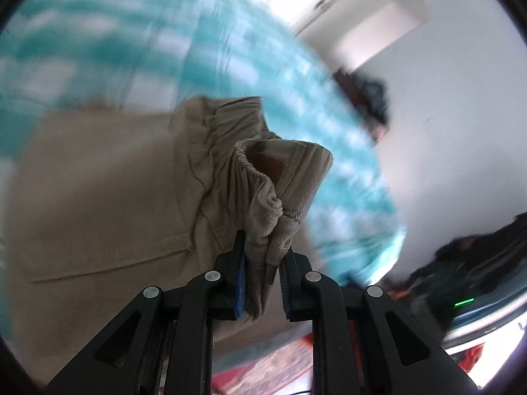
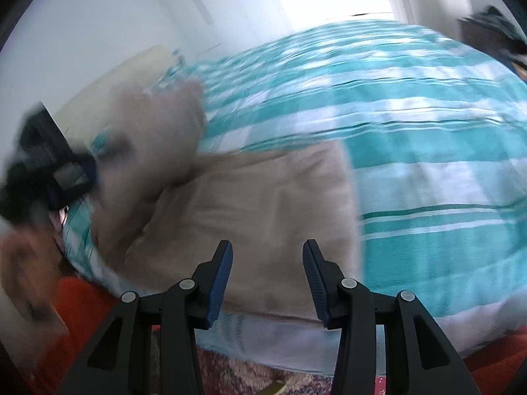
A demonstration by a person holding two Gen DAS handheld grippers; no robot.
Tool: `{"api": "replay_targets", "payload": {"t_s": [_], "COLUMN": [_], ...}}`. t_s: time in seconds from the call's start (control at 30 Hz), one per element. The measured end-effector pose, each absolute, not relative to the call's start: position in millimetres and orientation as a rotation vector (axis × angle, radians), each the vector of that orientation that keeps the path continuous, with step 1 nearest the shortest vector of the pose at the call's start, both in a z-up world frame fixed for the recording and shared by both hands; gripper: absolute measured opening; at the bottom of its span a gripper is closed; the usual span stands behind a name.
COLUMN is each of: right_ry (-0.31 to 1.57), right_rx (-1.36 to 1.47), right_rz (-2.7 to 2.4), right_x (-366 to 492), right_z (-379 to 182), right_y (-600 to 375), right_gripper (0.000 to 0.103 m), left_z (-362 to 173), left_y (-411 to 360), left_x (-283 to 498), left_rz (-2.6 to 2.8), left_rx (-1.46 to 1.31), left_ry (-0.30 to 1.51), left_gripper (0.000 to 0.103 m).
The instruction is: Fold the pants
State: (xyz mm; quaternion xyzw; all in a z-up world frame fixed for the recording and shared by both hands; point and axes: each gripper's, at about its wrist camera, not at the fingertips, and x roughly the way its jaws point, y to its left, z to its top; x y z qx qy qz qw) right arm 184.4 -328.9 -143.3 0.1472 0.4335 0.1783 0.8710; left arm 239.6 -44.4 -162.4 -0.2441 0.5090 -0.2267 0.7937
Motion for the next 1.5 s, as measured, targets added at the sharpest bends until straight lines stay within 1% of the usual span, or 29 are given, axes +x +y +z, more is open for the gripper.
{"api": "replay_targets", "payload": {"t_s": [0.07,0.1,0.13,0.17,0.2,0.23,0.3,0.37,0.43,0.5,0.57,0.6,0.63,0.83,0.93,1.07,1.1,1.13,1.17,1.23,1.33,1.4,1.5], "right_ry": [0.902,0.901,0.900,0.896,0.893,0.889,0.879,0.857,0.844,0.858,0.901,0.928,0.945,1.025,1.073,1.082,1.066,1.055,1.055,1.046,0.971,1.025,1.096], "right_rx": [0.332,0.340,0.346,0.353,0.359,0.364,0.374,0.374,0.362,0.310,0.248,0.233,0.228,0.251,0.241,0.318,0.335,0.337,0.314,0.317,0.327,0.348,0.411], "right_rz": [0.325,0.311,0.301,0.292,0.290,0.288,0.293,0.320,0.373,0.475,0.578,0.614,0.633,0.625,0.564,0.559,0.570,0.574,0.559,0.544,0.536,0.481,0.443], "right_x": [183,183,182,180,179,179,182,184,186,189,196,199,203,229,234,239,241,242,245,249,245,251,254], "right_z": [-144,-145,-145,-145,-146,-145,-142,-134,-127,-122,-122,-123,-124,-136,-142,-149,-148,-147,-147,-142,-122,-140,-168], "right_y": [-346,-352,-356,-362,-365,-366,-367,-360,-350,-325,-296,-284,-275,-249,-247,-251,-252,-253,-253,-256,-266,-277,-286], "right_gripper": [0.045,0.045,0.045,0.045,0.045,0.045,0.045,0.045,0.045,0.045,0.045,0.045,0.045,0.042,0.041,0.041,0.033,0.022,0.009,0.008,0.007,0.007,0.008], "left_z": [-182,-182,-175,-168,-156,-139,-108,-92,-91,-96,-114,-123,-130,-164,-167,-168,-168,-168,-166,-158,-151,-161,-169], "left_y": [-57,-57,-61,-63,-63,-60,-49,-26,7,37,57,65,70,82,81,80,80,79,78,74,55,39,33], "left_x": [240,238,237,237,235,229,218,214,210,204,199,195,191,170,168,169,170,170,169,165,161,165,167], "left_rz": [-0.454,-0.449,-0.451,-0.464,-0.479,-0.490,-0.516,-0.501,-0.426,-0.330,-0.247,-0.230,-0.221,-0.223,-0.238,-0.252,-0.252,-0.253,-0.256,-0.273,-0.308,-0.311,-0.302], "left_rx": [-0.498,-0.484,-0.448,-0.432,-0.422,-0.421,-0.429,-0.423,-0.392,-0.360,-0.336,-0.339,-0.349,-0.395,-0.377,-0.379,-0.377,-0.375,-0.375,-0.366,-0.278,-0.201,-0.172], "left_ry": [1.144,1.147,1.149,1.154,1.149,1.115,1.040,0.985,0.948,0.933,0.950,0.956,0.966,0.984,0.977,0.972,0.970,0.967,0.959,0.931,0.905,0.952,0.969], "left_gripper": [0.019,0.024,0.036,0.044,0.057,0.065,0.074,0.075,0.075,0.074,0.071,0.069,0.067,0.067,0.067,0.067,0.067,0.067,0.067,0.067,0.067,0.067,0.069]}}
